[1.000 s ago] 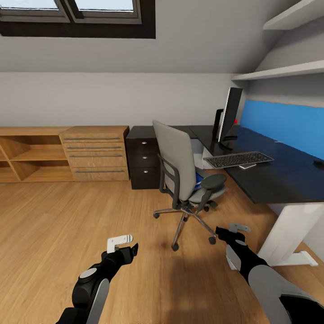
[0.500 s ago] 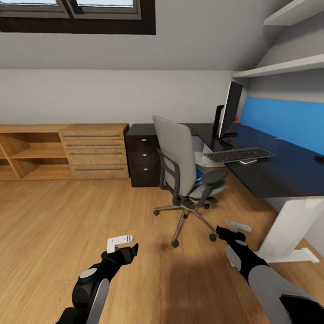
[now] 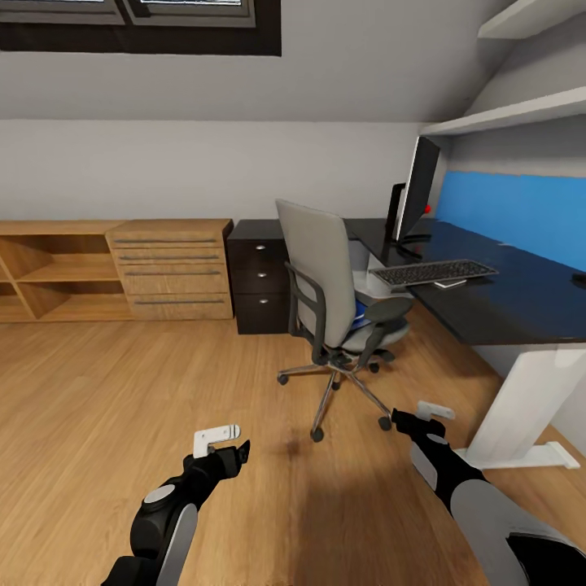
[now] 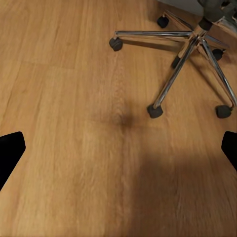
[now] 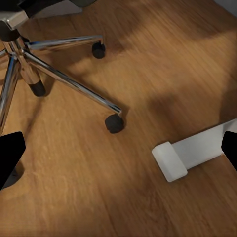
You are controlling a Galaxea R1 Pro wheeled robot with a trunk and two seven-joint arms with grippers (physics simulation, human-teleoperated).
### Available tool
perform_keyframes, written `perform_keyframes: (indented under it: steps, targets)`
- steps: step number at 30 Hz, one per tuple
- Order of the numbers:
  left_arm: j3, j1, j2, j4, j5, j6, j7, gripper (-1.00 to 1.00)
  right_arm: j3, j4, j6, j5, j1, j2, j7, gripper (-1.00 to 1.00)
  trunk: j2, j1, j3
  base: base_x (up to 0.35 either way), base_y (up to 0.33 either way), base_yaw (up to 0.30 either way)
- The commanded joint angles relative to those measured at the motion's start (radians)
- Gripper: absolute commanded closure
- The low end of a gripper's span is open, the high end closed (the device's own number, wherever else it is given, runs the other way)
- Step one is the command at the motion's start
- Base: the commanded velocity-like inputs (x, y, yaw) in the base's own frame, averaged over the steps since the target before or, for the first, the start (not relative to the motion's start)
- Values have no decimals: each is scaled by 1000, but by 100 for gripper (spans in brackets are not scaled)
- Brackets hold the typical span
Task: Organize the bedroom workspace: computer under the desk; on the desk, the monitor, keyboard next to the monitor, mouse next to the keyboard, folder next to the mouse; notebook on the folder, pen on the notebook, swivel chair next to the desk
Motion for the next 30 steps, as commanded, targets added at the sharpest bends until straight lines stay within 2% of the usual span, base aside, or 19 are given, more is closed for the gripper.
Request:
perform_keyframes:
  steps: [1, 17, 20, 30]
  targets:
    - [-1, -1, 0, -1, 11, 4, 9, -100, 0, 1, -5, -10, -1, 0, 0, -100, -8, 4, -4, 0, 0, 0]
    - [-1, -1, 0, -1, 11, 4, 9, -100, 0, 1, -5, -10, -1, 0, 0, -100, -120, 65, -54, 0, 0, 0]
    - [-1, -1, 0, -1, 11, 5, 9, -100, 0, 2, -5, -10, -1, 0, -1, -100, -120, 66, -58, 0, 0, 0]
    - [1, 0, 28, 4, 10, 4, 9, -100, 0, 4, -7, -9, -1, 0, 0, -100, -120, 66, -58, 0, 0, 0]
